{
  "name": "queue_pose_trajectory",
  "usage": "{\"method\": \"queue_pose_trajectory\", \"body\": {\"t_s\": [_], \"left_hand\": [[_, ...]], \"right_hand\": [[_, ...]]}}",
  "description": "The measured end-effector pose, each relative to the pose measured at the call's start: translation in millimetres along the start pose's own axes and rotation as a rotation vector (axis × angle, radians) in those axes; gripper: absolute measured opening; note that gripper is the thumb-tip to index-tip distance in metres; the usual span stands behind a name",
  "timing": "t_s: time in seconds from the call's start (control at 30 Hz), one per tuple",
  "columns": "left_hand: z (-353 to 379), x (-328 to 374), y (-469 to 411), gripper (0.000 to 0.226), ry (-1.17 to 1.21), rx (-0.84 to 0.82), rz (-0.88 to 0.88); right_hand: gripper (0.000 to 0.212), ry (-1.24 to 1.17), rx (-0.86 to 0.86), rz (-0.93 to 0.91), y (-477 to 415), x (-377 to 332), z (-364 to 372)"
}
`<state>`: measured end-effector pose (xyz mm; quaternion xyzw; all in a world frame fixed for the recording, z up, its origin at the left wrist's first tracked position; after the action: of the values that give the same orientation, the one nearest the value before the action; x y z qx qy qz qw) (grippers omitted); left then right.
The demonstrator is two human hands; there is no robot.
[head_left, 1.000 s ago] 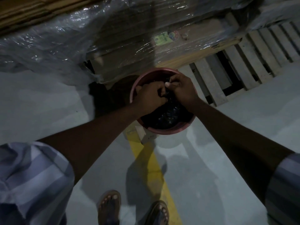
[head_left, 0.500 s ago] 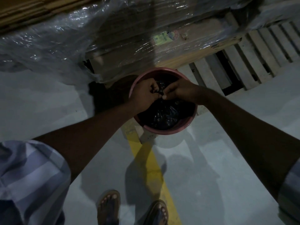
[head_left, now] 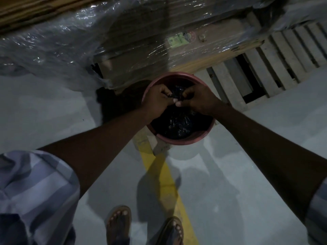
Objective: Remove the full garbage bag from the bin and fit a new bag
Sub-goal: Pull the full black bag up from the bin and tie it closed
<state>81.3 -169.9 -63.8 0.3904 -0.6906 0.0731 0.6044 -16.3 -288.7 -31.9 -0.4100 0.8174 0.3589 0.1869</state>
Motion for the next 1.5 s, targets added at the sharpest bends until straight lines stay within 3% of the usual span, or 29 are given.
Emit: {"method": "queue_pose_trajectory", "body": {"t_s": [0.13,0.3,0.47,0.57,0.73,0.9,1.0,1.13,1.27,1.4,1.5], "left_hand": [[-4.0,2.5,2.3,0.025,-0.007,0.004,0.006],[0.9,14.6,10.1,0.021,-0.176,-0.049,0.101],[-3.3,-1.0,23.3,0.020,-0.413,-0.101,0.151],[-3.2,-1.1,29.1,0.017,-0.514,-0.086,0.231],[-3.1,11.7,30.9,0.041,-0.625,-0.015,0.329],[-7.9,17.6,33.4,0.043,-0.766,0.040,0.307],[-10.8,18.6,38.9,0.042,-0.777,0.054,0.297],[-16.7,21.0,45.3,0.039,-0.791,0.065,0.306],[-24.7,26.2,52.0,0.056,-0.752,0.104,0.331],[-23.7,43.6,59.7,0.076,-0.631,0.133,0.342],[-24.4,55.9,66.7,0.072,-0.464,0.170,0.327]], "right_hand": [[0.024,-0.157,0.163,-0.056,9.8,1.0,-8.2],[0.021,-0.399,0.340,0.167,13.6,33.0,-3.0],[0.025,-0.179,0.383,0.280,15.8,58.6,-14.9],[0.027,-0.069,0.355,0.211,16.0,45.1,-12.9],[0.048,0.096,0.210,0.001,17.4,5.5,11.7],[0.061,0.586,0.187,-0.036,28.2,-6.3,34.7],[0.045,0.667,0.259,-0.033,32.0,-10.6,31.4],[0.026,0.566,0.373,-0.065,36.2,-19.2,13.3],[0.028,0.439,0.559,-0.066,46.6,-32.2,-22.2],[0.031,0.417,0.592,-0.051,58.5,-37.6,-47.9],[0.030,0.396,0.599,-0.008,70.5,-36.3,-64.8]]}}
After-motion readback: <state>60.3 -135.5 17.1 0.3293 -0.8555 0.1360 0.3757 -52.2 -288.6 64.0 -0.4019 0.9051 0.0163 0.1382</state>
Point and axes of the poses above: each hand's wrist, its own y-axis away from the middle knuckle, its own z-axis out of the palm, x = y × z, the point moved 9 cm from there along -y, towards the middle knuckle
